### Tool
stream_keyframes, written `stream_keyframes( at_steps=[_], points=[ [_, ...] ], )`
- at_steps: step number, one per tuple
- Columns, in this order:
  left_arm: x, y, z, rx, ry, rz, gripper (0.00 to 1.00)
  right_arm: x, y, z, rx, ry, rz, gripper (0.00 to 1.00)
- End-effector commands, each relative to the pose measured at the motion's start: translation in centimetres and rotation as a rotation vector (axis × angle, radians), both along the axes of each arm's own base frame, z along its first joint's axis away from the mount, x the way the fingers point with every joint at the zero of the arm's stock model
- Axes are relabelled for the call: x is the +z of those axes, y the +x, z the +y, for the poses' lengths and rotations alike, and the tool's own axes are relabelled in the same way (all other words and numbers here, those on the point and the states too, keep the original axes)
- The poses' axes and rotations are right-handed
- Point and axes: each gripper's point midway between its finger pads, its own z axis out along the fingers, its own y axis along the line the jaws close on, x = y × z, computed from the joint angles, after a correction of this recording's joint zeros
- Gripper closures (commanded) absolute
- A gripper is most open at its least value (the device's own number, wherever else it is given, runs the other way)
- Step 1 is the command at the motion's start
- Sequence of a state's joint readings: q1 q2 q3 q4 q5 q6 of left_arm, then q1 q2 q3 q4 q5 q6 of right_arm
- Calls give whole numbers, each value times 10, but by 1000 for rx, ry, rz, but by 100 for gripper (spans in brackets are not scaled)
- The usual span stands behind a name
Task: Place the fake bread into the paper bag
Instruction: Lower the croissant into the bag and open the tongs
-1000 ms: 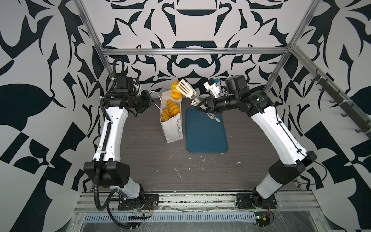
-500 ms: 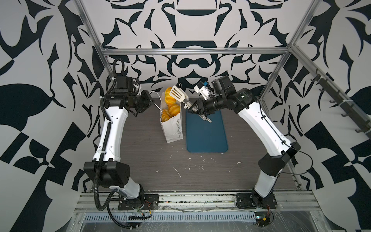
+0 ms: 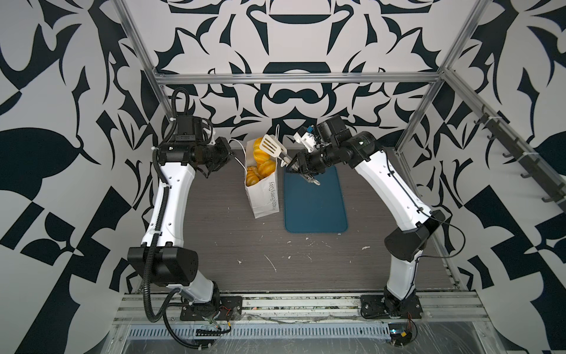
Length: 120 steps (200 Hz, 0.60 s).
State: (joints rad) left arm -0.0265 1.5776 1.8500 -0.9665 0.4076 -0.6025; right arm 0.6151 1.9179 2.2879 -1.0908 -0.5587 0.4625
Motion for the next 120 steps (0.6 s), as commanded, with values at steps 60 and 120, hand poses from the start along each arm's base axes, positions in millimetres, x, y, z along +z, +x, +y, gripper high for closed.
stream_keyframes(
  at_steps=[60, 120],
  points=[
    [4, -1, 2, 1, 4, -4, 100, 22, 0, 3, 17, 37, -64, 63],
    [2, 1, 3, 3, 1, -3, 100, 14, 1, 5, 23, 24, -44, 61]
  ],
)
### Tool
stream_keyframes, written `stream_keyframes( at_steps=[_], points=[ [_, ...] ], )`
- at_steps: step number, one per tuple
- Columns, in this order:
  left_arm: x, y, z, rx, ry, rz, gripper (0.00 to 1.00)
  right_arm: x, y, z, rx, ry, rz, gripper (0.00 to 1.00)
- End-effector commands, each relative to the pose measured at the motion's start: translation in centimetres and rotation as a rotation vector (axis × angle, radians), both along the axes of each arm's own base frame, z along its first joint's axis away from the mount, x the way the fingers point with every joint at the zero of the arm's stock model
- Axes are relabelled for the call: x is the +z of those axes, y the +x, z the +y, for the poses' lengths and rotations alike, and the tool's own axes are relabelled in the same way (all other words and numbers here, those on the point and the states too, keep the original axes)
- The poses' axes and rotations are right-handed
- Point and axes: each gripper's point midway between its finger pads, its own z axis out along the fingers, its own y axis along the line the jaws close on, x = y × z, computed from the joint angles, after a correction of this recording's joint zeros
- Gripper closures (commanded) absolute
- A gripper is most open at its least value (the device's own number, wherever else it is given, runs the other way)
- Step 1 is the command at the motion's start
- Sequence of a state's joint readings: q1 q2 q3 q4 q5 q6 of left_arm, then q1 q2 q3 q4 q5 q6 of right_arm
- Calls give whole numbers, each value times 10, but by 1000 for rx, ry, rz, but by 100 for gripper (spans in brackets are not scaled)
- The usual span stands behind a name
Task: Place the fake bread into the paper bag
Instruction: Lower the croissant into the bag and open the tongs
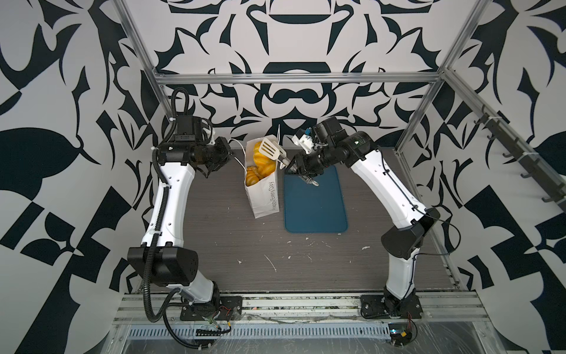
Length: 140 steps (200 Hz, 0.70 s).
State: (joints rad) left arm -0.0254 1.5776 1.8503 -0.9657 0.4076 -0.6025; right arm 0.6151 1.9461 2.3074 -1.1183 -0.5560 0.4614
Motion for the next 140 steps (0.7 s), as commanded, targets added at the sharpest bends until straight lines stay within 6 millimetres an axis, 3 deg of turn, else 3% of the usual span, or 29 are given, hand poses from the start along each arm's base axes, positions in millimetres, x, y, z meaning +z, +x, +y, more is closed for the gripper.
stream_keyframes(
  at_steps=[1, 140],
  points=[
    [2, 0, 2, 1, 1, -2, 100, 24, -1, 3, 24, 47, -71, 61],
    [1, -2, 3, 3, -7, 1, 100, 20, 1, 7, 25, 50, -53, 53]
  ],
)
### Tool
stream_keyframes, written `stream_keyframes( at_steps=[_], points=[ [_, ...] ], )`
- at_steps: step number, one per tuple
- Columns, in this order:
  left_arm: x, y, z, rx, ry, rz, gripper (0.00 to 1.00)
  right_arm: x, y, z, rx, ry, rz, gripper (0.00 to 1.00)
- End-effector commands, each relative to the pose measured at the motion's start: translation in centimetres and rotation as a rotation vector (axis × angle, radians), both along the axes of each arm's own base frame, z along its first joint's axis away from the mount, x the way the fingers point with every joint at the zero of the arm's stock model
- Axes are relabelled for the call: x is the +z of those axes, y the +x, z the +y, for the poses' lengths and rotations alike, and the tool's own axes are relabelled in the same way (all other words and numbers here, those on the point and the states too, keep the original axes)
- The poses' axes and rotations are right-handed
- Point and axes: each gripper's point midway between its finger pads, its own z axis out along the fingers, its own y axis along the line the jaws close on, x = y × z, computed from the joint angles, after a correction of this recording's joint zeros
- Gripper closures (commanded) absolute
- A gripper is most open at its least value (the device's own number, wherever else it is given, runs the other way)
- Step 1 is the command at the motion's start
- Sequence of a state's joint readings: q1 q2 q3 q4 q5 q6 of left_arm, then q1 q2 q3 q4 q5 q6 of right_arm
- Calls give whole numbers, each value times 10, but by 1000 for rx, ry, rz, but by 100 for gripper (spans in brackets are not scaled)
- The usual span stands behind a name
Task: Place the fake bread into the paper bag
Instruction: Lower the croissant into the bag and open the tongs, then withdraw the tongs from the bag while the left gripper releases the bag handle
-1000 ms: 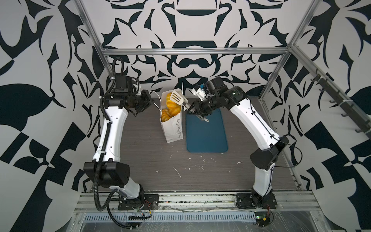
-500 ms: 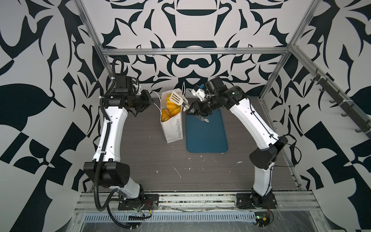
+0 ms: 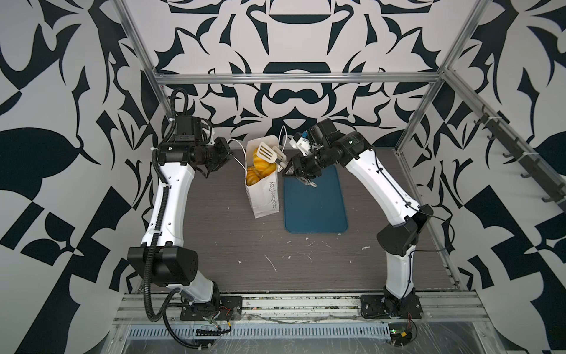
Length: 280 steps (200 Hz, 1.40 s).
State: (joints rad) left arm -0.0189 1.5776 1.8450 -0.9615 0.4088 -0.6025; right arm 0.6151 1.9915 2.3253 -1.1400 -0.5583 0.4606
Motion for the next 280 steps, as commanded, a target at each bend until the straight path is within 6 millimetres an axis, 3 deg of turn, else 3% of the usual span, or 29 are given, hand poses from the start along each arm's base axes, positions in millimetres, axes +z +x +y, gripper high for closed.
stream_keyframes(
  at_steps=[1, 96, 145, 183, 227, 275, 278, 280],
  points=[
    [2, -3, 1, -3, -6, -1, 100, 38, -4, 3, 22, 78, -92, 53],
    [4, -7, 1, -4, -6, -3, 100, 43, -7, 2, 31, 81, -106, 53],
    [12, -4, 0, -9, -6, -24, 100, 65, -7, -2, 36, 91, -176, 57],
    [22, -1, -1, -16, -9, -45, 67, 87, -8, -7, 34, 104, -244, 59],
    [29, -2, -2, -23, -8, -67, 48, 103, -1, -21, -11, 111, -304, 60],
    [43, -3, 1, -15, 7, -119, 22, 120, 25, -57, -119, 135, -338, 60],
    [44, -3, 1, -15, 7, -123, 6, 120, 28, -60, -128, 137, -338, 60],
    [45, -3, 2, -13, 7, -125, 1, 121, 29, -62, -133, 138, -340, 60]
  ],
)
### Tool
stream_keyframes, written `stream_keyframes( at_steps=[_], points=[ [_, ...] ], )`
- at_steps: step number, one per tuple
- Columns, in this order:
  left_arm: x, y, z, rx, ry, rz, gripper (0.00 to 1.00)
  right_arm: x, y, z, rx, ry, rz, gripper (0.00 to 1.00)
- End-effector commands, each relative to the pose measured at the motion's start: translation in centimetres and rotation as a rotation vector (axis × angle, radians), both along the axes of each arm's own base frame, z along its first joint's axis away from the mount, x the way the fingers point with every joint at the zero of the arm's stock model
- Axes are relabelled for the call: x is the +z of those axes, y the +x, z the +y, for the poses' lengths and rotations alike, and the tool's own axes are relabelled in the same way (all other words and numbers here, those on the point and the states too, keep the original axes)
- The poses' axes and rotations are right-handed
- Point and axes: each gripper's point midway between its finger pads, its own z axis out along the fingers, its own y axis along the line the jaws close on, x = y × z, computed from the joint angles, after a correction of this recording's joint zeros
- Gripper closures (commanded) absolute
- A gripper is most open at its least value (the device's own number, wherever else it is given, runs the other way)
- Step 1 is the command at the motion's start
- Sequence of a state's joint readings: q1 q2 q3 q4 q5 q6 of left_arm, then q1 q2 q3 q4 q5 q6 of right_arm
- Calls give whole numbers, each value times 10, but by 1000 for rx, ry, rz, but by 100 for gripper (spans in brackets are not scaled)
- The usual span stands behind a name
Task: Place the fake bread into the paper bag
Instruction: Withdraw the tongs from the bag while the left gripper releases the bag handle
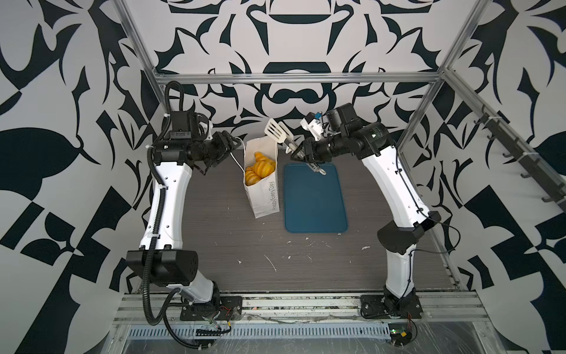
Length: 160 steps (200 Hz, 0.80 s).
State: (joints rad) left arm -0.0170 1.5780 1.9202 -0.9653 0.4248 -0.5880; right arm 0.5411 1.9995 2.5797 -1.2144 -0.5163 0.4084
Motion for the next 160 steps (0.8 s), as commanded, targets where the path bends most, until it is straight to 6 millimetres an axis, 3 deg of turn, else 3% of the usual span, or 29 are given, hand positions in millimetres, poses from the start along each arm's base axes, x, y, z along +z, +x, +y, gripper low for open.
stream_keyframes(
  at_steps=[1, 46, 73, 116, 160],
  points=[
    [16, -3, 3, 6, 10, -49, 0, 51, 8, -28, -63, 82, -140, 60],
    [22, -2, 17, 42, 3, -69, 1, 60, 40, -85, -217, 92, -146, 60],
    [29, 0, 33, 85, -19, -91, 1, 54, 54, -119, -301, 79, -129, 60],
    [30, 4, 54, 144, -28, -101, 1, 24, 69, -160, -424, 4, -61, 61],
    [1, 4, 64, 165, -85, -18, 1, -21, 76, -200, -546, -105, 26, 61]
  ],
)
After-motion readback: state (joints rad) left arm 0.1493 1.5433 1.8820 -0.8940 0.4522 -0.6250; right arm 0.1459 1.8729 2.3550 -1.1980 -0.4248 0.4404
